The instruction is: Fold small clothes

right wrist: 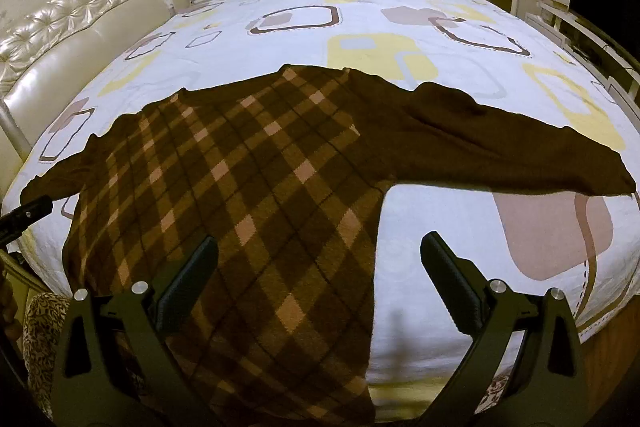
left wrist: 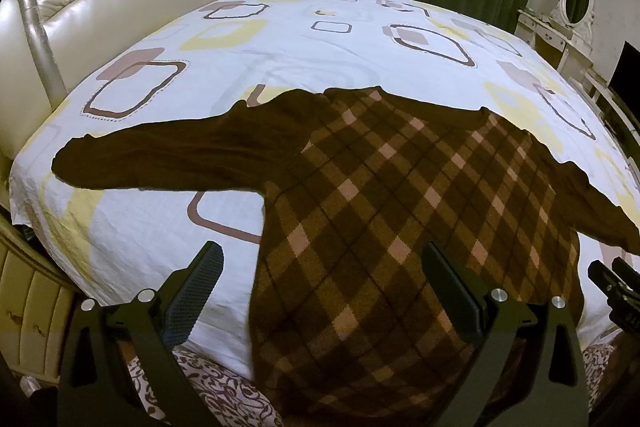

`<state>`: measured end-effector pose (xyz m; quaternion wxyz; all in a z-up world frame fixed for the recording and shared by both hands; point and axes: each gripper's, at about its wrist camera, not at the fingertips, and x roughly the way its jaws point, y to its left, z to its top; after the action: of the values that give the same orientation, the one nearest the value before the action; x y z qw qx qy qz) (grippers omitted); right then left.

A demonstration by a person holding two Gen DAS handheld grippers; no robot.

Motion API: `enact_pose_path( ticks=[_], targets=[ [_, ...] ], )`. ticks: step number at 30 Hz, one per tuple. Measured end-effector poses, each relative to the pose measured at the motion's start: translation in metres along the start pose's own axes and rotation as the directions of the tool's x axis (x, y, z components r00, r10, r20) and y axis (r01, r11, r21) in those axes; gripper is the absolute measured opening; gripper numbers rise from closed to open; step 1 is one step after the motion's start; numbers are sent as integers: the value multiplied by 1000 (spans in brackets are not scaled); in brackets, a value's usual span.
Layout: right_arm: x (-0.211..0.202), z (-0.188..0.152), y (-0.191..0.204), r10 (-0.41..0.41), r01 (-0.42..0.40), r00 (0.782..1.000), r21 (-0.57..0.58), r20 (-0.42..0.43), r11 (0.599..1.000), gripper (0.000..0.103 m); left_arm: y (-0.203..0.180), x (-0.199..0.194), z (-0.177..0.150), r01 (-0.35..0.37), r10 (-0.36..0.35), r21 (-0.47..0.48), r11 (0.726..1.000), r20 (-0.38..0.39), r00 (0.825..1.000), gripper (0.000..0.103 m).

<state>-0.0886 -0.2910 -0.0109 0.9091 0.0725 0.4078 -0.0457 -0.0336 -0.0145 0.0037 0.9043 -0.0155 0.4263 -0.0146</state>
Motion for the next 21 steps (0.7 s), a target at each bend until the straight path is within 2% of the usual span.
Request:
enact_pose_path(
  ticks=[21],
  targets=[
    [4, 1, -11, 8, -7, 1000, 38, -12, 999, 101, 0, 1, -1, 0, 0, -2, 1000, -1, 1000, 99]
  ],
)
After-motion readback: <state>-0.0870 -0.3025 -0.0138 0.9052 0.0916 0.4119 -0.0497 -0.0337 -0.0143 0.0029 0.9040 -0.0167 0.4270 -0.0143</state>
